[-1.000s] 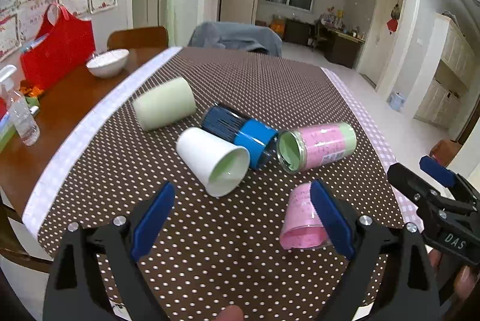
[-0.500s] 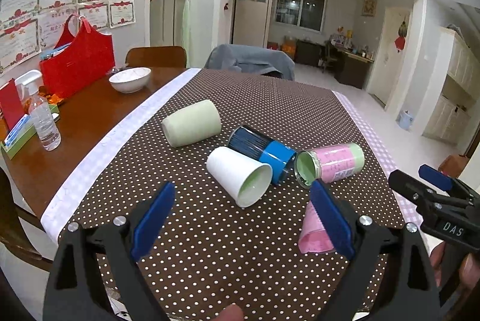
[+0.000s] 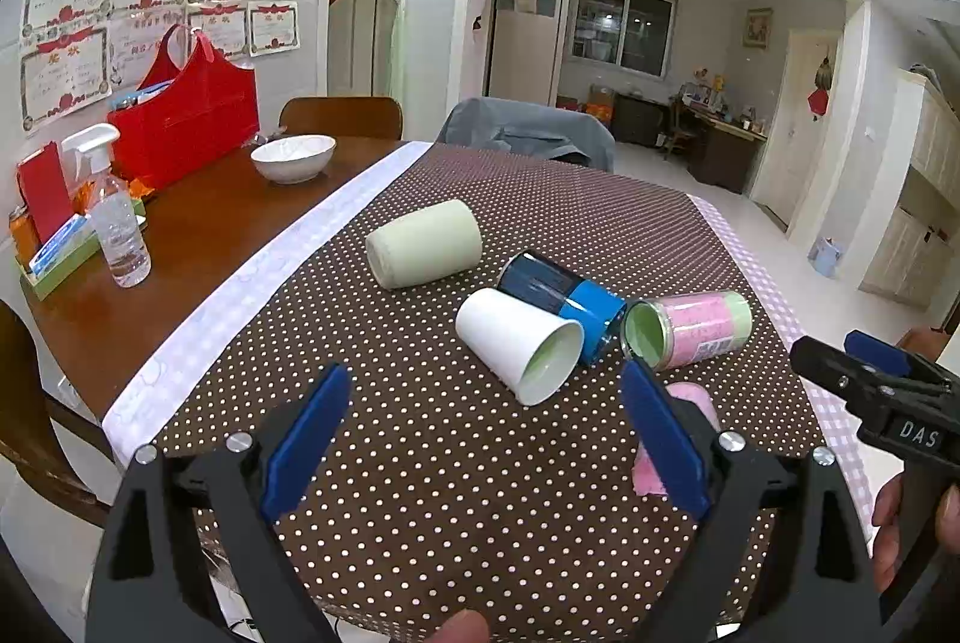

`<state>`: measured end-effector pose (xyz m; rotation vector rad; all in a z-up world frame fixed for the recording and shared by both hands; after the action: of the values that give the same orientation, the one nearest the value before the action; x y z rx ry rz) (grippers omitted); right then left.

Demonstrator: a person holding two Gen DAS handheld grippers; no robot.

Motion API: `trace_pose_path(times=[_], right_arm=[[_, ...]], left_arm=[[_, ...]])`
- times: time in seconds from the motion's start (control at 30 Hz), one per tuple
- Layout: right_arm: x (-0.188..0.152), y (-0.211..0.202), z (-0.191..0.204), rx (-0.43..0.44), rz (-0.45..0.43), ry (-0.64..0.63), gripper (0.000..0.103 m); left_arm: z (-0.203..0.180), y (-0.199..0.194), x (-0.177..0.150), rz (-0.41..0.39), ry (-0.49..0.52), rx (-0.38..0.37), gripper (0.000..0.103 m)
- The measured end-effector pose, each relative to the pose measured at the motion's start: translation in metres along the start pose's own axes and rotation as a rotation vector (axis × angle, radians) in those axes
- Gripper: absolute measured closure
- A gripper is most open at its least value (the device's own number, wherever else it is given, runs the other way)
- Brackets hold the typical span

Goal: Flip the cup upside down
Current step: 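Move the right gripper to the standing pink cup and grasp it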

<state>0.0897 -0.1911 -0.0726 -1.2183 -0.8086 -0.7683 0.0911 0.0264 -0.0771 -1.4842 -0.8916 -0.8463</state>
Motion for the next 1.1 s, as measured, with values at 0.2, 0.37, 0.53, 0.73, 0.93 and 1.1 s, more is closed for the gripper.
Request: trace_pose_path(times=[0.2, 0.37, 0.53, 0.73, 0.93, 1.1], right_arm=[[-0.002, 0.003, 0.004, 0.008, 0.023, -0.003, 0.006], [-0.004, 0.007, 0.004, 0.012, 0.048, 0.000, 0.006], [-0.006, 0.009, 0.008, 0.013, 0.064, -0.014, 0.006], [-0.006, 0.017, 0.011, 0.072, 0.110, 0.022, 0.006], [-0.013, 0.032, 0.008, 0.063, 0.174, 0.044, 0.006], [-0.019, 0.047, 0.006, 0.069, 0.238, 0.087, 0.006]], left_arm=[[0.003, -0.002, -0.002, -0.009, 0.000, 0.007, 0.013], [0.004, -0.002, -0.003, -0.013, 0.003, 0.008, 0.013], [0.007, -0.001, -0.003, -0.013, -0.002, 0.009, 0.013], [0.012, -0.002, -0.001, -0.027, -0.001, 0.022, 0.013], [0.015, -0.001, -0.003, -0.046, 0.009, 0.055, 0.013], [0.017, 0.007, -0.008, -0.033, 0.011, 0.060, 0.013]])
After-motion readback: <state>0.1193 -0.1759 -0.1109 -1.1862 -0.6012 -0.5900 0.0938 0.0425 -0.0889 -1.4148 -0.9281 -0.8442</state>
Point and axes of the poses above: each gripper's, at about its wrist camera, not at the fingertips, and y roughly the way its jaws point, z to its left, x to its top, the point moved 4 cm from there along y, roughly the way its jaws point, and after that the axes turned 7 degrees about -z, right-handed, at the moved point
